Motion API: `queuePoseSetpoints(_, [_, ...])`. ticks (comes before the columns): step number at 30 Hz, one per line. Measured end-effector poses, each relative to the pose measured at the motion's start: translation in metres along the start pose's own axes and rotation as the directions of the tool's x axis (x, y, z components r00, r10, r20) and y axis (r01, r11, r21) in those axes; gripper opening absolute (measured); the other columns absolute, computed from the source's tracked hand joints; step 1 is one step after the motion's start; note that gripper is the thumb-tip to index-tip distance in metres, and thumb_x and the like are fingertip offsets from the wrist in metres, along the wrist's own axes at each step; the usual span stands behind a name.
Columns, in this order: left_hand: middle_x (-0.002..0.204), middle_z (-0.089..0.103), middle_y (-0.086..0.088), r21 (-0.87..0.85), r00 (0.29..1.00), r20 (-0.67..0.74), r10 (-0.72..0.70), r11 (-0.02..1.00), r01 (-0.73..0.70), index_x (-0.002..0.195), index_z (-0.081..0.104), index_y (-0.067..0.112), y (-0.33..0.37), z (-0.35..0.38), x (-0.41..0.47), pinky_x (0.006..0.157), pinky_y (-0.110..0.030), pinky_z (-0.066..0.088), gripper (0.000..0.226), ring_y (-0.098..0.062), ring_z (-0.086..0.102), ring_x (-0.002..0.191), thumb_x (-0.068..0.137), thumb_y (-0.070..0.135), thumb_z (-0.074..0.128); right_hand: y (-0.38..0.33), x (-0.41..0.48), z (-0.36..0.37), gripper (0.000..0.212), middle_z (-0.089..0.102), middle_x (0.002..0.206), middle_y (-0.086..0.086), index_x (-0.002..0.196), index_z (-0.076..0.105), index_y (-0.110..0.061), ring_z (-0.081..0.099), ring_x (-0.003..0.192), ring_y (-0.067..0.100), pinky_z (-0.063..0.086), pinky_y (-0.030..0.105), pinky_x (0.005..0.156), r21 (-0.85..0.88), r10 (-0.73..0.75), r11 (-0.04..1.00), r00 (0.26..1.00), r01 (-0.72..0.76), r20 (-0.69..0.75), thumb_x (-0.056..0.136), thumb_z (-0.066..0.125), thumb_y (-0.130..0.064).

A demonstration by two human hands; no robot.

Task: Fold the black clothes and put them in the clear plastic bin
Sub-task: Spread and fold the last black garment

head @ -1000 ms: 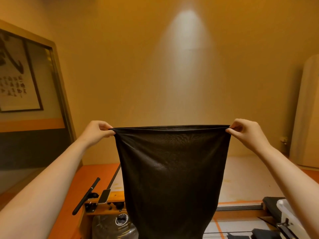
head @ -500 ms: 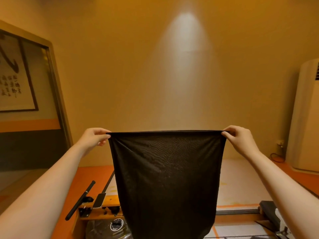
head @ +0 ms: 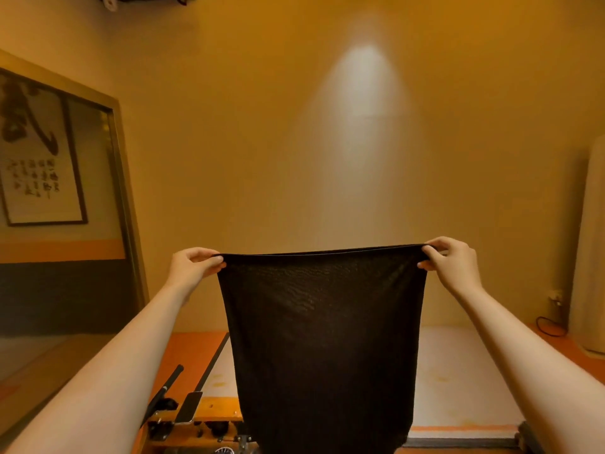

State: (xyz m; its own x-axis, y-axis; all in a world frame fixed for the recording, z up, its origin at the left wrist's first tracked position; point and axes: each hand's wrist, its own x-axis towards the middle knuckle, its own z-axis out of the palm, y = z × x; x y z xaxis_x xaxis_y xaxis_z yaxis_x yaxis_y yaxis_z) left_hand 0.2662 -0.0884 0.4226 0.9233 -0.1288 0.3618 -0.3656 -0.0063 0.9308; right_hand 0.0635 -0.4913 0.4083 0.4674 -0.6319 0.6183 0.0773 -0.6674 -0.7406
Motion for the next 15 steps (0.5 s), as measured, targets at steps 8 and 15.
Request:
queuePoseSetpoints(8, [0.083, 0.067, -0.008, -0.032, 0.993, -0.101, 0.067, 0.997, -0.071, 0.106, 0.065, 0.005, 0.025, 0.008, -0.001, 0.054, -0.013, 0.054, 0.014, -0.004, 0.065, 0.051, 0.092, 0.008, 0.063, -0.030, 0.014, -0.006, 0.011, 0.067, 0.087, 0.005, 0.096, 0.065, -0.009, 0.069, 0.061, 0.020, 0.057, 0.037, 0.063, 0.182, -0.067, 0.980, 0.996, 0.076, -0.052, 0.096, 0.057, -0.017])
queuePoseSetpoints(15, [0.096, 0.071, -0.013, -0.092, 0.999, -0.031, -0.025, 0.995, 0.022, 0.103, 0.067, 0.010, -0.009, -0.005, -0.078, 0.071, -0.020, 0.059, 0.012, -0.015, 0.073, 0.082, 0.092, 0.008, 0.061, 0.015, -0.057, -0.024, 0.010, 0.067, 0.072, 0.004, 0.086, 0.069, -0.019, 0.058, 0.048, 0.008, 0.047, 0.023, 0.050, 0.173, -0.060, 0.984, 0.995, 0.045, 0.078, 0.092, 0.063, -0.014])
